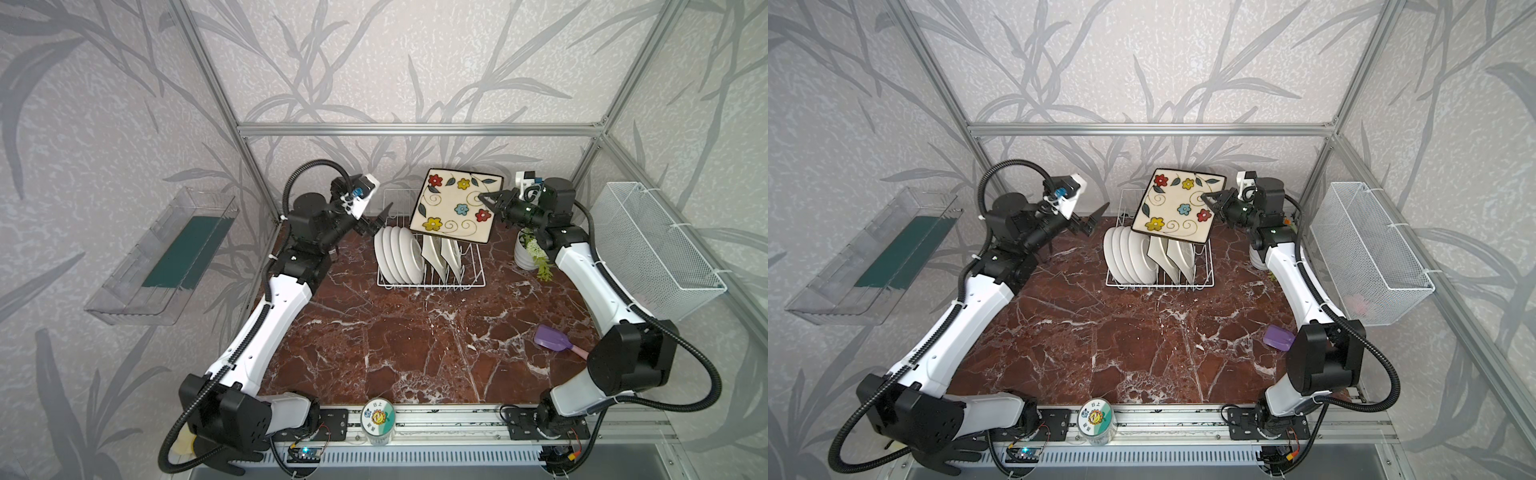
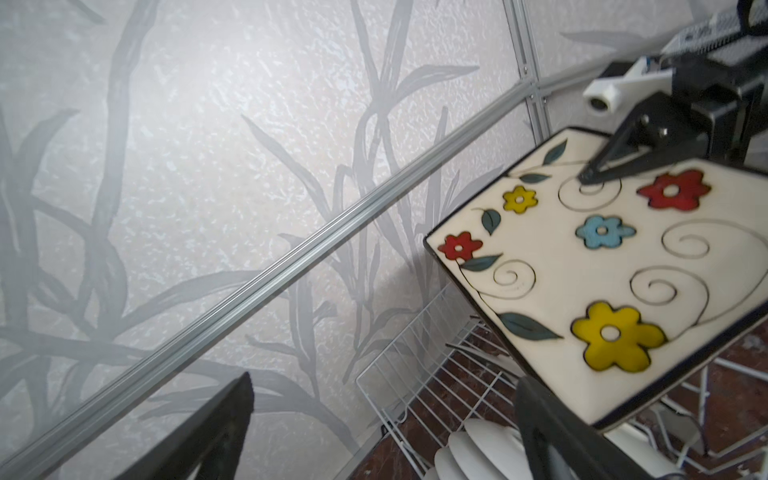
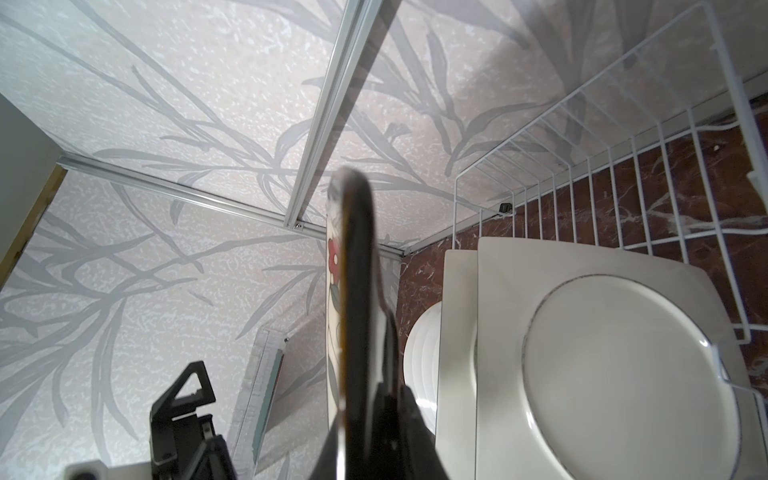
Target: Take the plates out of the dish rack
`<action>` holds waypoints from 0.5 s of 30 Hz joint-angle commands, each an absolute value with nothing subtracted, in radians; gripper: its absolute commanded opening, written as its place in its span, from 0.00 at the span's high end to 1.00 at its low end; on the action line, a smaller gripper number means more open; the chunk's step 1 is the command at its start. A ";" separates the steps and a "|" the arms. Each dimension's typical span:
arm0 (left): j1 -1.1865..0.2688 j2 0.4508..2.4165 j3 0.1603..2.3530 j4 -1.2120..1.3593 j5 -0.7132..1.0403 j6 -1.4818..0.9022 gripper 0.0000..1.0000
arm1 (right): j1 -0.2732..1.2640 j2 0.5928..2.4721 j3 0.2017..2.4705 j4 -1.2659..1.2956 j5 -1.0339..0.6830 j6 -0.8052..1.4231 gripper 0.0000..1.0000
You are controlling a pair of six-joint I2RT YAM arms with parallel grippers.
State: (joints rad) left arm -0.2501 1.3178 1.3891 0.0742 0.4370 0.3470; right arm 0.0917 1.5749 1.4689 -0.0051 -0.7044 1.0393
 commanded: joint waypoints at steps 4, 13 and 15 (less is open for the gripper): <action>-0.164 1.405 1.500 -0.067 0.755 -0.125 0.01 | 0.078 1.500 1.529 0.144 -0.821 0.999 1.00; -0.164 1.542 1.608 -0.259 0.927 -0.225 0.02 | 0.081 1.546 1.474 0.385 -0.912 1.058 1.00; -0.165 1.569 1.604 -0.192 0.981 -0.321 0.06 | 0.089 1.552 1.475 0.392 -0.926 1.036 1.00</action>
State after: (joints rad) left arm -0.1669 1.5517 1.5738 -0.2146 0.8513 -0.1730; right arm 0.0826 1.5772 1.4570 0.1654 -0.8486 1.0073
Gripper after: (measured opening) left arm 0.957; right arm 0.148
